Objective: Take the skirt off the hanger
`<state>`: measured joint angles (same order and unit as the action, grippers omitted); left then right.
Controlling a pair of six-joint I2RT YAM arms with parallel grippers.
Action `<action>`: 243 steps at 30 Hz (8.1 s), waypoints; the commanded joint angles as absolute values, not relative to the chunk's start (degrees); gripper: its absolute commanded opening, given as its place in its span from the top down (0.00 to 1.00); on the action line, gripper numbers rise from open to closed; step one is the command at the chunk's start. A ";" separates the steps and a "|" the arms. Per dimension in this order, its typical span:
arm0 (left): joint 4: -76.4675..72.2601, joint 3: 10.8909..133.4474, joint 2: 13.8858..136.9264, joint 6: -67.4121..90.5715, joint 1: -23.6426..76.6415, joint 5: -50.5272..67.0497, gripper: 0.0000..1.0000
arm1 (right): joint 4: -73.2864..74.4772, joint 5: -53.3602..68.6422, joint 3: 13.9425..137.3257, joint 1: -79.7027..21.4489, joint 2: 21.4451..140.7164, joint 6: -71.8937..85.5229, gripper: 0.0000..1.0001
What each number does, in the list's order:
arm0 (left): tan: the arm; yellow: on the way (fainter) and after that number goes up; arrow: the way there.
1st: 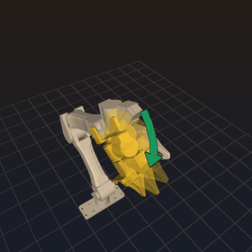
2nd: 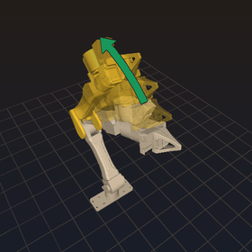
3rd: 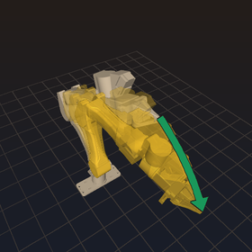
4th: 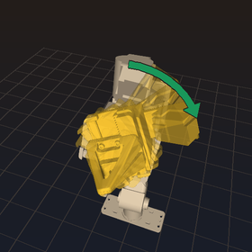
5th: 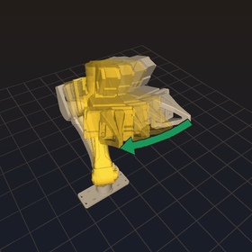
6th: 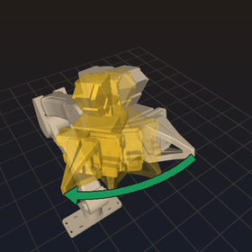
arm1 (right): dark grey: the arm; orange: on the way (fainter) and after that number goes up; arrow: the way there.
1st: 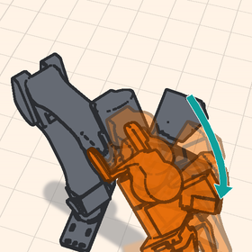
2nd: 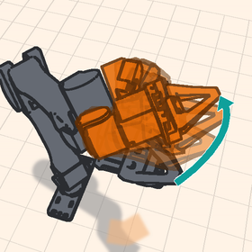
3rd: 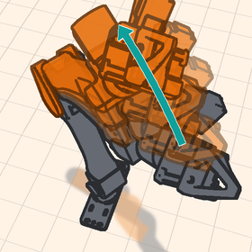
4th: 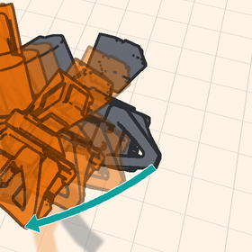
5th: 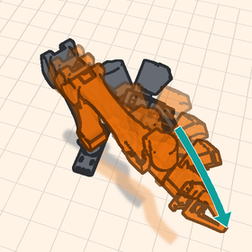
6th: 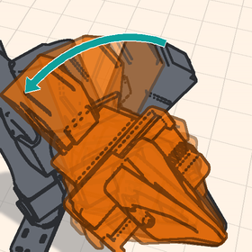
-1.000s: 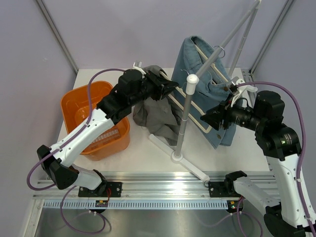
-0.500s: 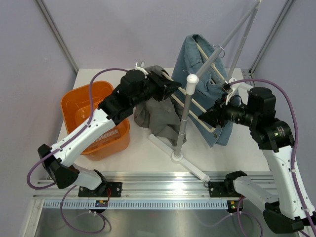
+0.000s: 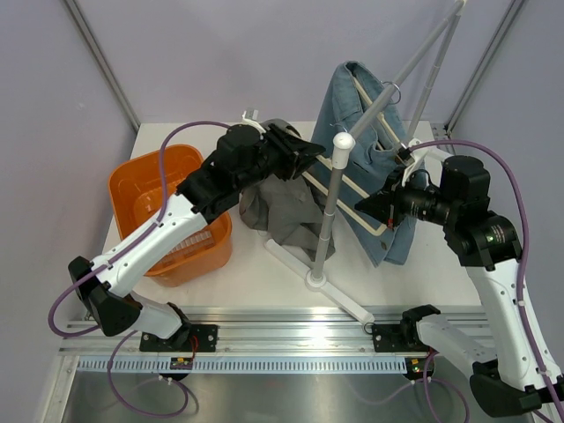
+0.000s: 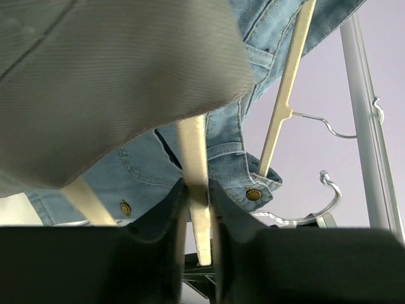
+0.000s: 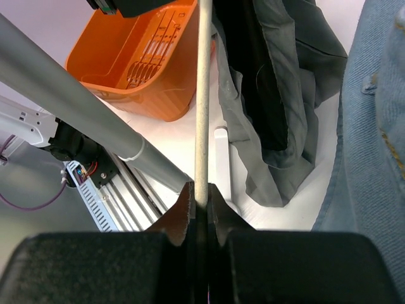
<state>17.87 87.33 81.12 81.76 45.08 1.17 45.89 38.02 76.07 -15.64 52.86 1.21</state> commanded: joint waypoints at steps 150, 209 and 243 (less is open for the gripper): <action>29.44 97.90 63.90 21.80 29.97 -18.72 1.00 | 78.05 24.87 96.77 -15.91 39.46 8.00 1.00; 50.61 79.63 48.85 24.34 28.92 -42.27 1.00 | 77.08 28.91 95.54 -15.91 40.52 4.40 1.00; 37.72 65.92 67.51 25.41 19.07 -16.37 1.00 | 73.47 29.01 86.93 -16.00 37.44 6.59 1.00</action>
